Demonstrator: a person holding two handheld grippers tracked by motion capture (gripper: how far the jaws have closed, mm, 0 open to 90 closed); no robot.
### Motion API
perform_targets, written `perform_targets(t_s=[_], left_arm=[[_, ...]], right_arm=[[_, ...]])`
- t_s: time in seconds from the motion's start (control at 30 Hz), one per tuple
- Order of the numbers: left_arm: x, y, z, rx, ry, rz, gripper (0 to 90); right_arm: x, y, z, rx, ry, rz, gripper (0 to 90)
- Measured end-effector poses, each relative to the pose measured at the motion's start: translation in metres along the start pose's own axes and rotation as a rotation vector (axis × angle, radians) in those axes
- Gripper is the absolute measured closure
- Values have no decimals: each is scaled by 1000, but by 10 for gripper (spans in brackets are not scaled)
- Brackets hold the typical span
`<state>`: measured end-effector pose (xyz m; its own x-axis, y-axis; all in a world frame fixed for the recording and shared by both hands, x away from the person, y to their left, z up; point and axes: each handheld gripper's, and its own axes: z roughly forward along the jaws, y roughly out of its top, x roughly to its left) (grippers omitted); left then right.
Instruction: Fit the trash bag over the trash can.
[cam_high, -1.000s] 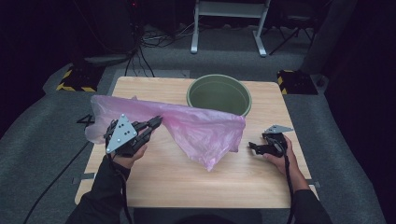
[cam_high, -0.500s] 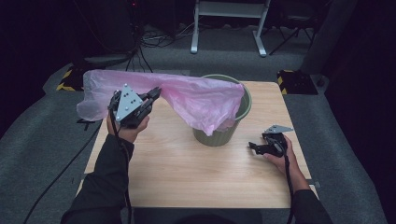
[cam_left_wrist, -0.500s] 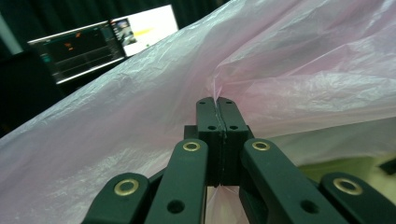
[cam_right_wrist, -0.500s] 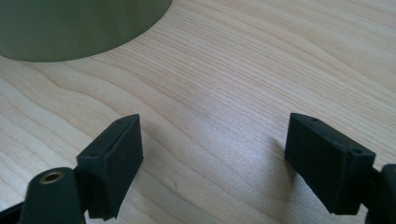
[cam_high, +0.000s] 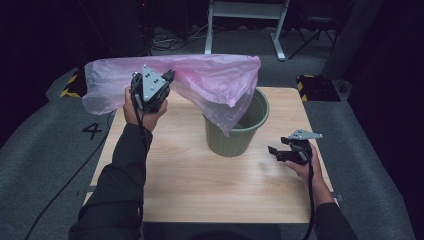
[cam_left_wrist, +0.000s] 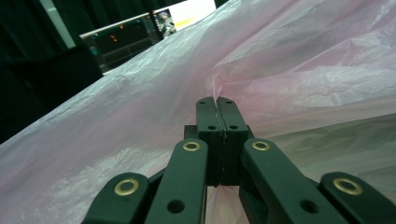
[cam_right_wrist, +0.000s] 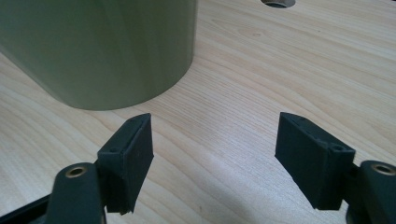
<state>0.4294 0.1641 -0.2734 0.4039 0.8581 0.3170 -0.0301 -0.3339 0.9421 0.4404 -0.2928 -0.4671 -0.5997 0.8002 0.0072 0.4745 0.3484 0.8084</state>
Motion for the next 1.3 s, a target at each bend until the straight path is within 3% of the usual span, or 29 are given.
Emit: perform_targets(t_s=[0.07,0.1,0.2,0.27,0.33,0.43,0.53,0.73,0.77,0.83,0.93,1.1,1.2,1.3], left_arm=[[-2,1,1,-1,-1,11,896],[-10,2,4,5,12,41,896],[-20,1,9,-3,1,40,896],[-23,-3,13,-7,-6,6,895],[-23,-4,20,2,42,13,896],[-18,2,27,3,64,-3,896],[-20,13,32,4,97,44,896],[-28,18,37,5,101,54,896],[-34,11,41,25,107,81,896],[-36,7,42,28,109,89,896],[-45,-10,47,33,106,83,896],[-51,-22,51,54,104,99,896],[-53,-30,54,61,91,95,896],[-56,-34,54,62,83,109,896]], right_arm=[[1,1,-1,5,1,2,274],[1,2,-3,-4,3,2,276],[-1,4,-8,-29,3,21,280],[-2,7,-14,-57,3,43,279],[-2,13,-22,-91,2,35,283],[1,24,-37,-151,-1,24,287],[4,31,-43,-176,1,12,290],[2,35,-44,-192,-3,20,289],[3,36,-48,-203,1,20,289],[3,37,-49,-208,1,14,289],[4,46,-60,-234,8,0,315],[5,62,-72,-277,9,-15,335],[15,87,-85,-333,-2,-70,335],[24,111,-95,-386,29,-93,335]])
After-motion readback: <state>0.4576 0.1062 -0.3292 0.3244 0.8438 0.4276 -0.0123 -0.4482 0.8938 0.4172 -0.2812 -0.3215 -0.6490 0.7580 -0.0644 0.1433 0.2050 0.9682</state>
